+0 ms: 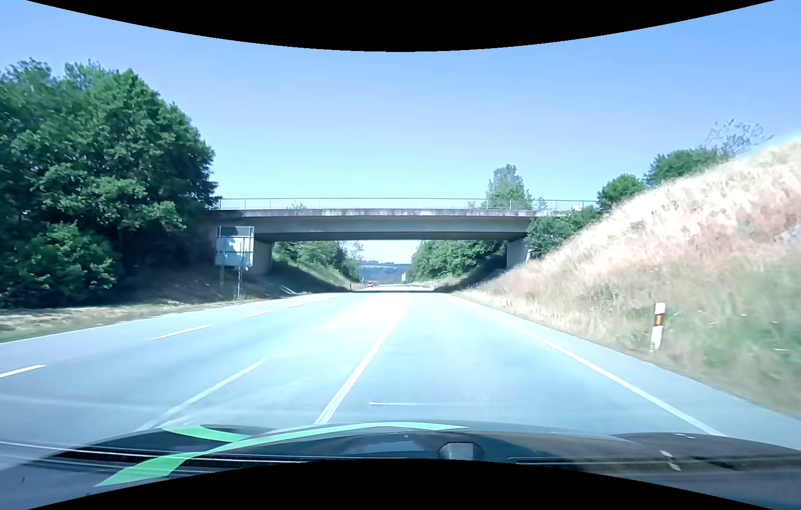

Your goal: Follow the waypoints while adhering to traffic rules and regulations

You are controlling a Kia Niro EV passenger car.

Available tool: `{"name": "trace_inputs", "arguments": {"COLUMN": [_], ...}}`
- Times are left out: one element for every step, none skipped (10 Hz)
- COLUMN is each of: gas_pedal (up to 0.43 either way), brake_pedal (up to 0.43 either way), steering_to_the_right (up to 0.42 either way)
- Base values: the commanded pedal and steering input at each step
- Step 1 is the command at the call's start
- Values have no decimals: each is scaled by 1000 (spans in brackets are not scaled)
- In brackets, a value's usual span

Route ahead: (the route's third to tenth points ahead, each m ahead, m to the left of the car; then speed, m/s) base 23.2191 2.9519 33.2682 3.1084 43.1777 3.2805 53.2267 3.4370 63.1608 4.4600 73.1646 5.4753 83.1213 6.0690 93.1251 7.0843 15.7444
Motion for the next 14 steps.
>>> {"name": "trace_inputs", "arguments": {"gas_pedal": [339,339,331,311,287,287,299,311,331,331,331,311,260,240], "brake_pedal": [0,0,0,0,0,0,0,0,0,0,0,0,0,0], "steering_to_the_right": [5,4,3,-1,-3,-3,-4,-4,-4,-5,-5,-8,-10,-11]}}
